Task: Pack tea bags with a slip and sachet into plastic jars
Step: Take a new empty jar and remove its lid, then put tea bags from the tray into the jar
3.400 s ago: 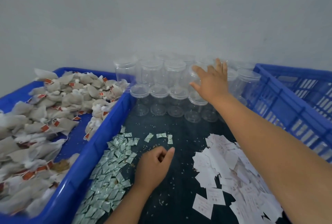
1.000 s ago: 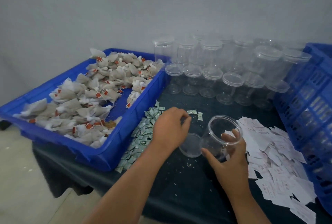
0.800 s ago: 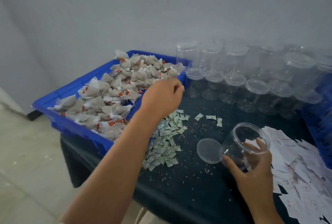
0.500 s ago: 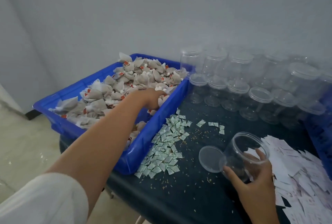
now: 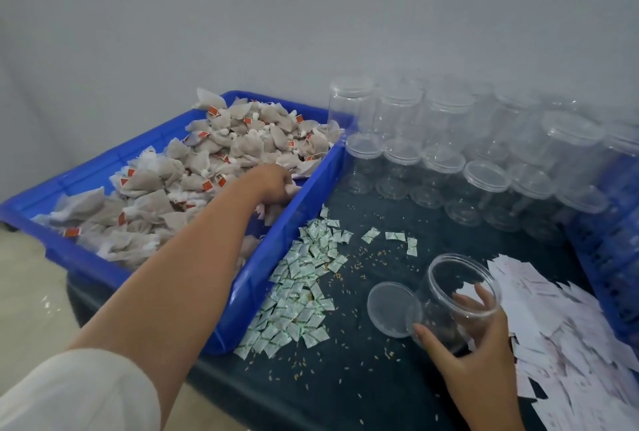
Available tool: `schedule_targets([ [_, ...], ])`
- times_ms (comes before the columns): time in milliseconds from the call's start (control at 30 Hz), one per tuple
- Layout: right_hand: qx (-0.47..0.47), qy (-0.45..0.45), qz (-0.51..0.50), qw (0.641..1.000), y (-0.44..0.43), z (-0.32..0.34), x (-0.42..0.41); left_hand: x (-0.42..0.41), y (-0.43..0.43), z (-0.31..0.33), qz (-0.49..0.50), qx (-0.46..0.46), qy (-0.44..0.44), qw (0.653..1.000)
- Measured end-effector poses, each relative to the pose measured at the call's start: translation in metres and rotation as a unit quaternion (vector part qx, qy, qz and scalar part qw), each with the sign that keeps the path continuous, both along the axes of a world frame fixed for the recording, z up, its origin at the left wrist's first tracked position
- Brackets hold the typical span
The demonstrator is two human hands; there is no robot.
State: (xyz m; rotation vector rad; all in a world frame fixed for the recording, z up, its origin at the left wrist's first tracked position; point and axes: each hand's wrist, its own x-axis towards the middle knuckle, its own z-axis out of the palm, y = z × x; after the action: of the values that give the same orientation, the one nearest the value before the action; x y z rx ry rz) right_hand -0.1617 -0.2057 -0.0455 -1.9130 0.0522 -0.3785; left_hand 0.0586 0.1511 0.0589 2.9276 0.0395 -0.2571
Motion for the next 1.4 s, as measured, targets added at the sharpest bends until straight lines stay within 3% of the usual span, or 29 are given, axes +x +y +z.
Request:
schedule_targets([
  [133, 0.01, -0.002, 0.002, 1.0, -0.001, -0.002, 0.0, -0.008, 0.011, 0.016, 0.027, -0.036, 0.03, 0.999],
  [333, -0.005, -0.009, -0.001, 1.0, -0.002, -0.002, -0.001, -0.025, 0.012, 0.035, 0.014, 0.05, 0.059, 0.997],
  [433, -0.008, -0.013, 0.001, 1.0, -0.003, -0.002, -0.001, -0.032, 0.015, 0.056, 0.049, 0.025, -0.006, 0.998],
  [567, -0.02, -0.018, 0.015, 1.0, -0.004, -0.003, -0.002, -0.052, 0.001, 0.09, 0.046, -0.054, -0.164, 0.984],
  [700, -0.037, -0.023, 0.039, 0.998, -0.006, -0.004, -0.002, -0.088, -0.054, 0.104, -0.001, -0.24, -0.246, 0.939],
  [800, -0.043, -0.027, 0.047, 0.998, -0.006, -0.003, -0.002, -0.116, -0.105, 0.1, -0.069, -0.376, -0.217, 0.898],
  [867, -0.055, -0.031, 0.048, 0.997, -0.006, -0.002, -0.003, -0.13, -0.135, 0.09, -0.111, -0.4, -0.18, 0.892],
  [967, -0.059, -0.042, 0.044, 0.996, -0.006, -0.001, -0.003, -0.14, -0.173, 0.069, -0.143, -0.392, -0.132, 0.899],
  [1133, -0.055, -0.065, 0.049, 0.995, -0.005, 0.001, -0.004, -0.141, -0.2, 0.049, -0.182, -0.298, -0.065, 0.935],
  [1267, -0.05, -0.077, 0.048, 0.995, -0.005, 0.002, -0.004, -0.137, -0.193, 0.054, -0.201, -0.308, -0.034, 0.929],
  [1400, -0.044, -0.086, 0.043, 0.994, -0.005, 0.001, -0.004, -0.136, -0.19, 0.058, -0.165, -0.377, -0.076, 0.908],
])
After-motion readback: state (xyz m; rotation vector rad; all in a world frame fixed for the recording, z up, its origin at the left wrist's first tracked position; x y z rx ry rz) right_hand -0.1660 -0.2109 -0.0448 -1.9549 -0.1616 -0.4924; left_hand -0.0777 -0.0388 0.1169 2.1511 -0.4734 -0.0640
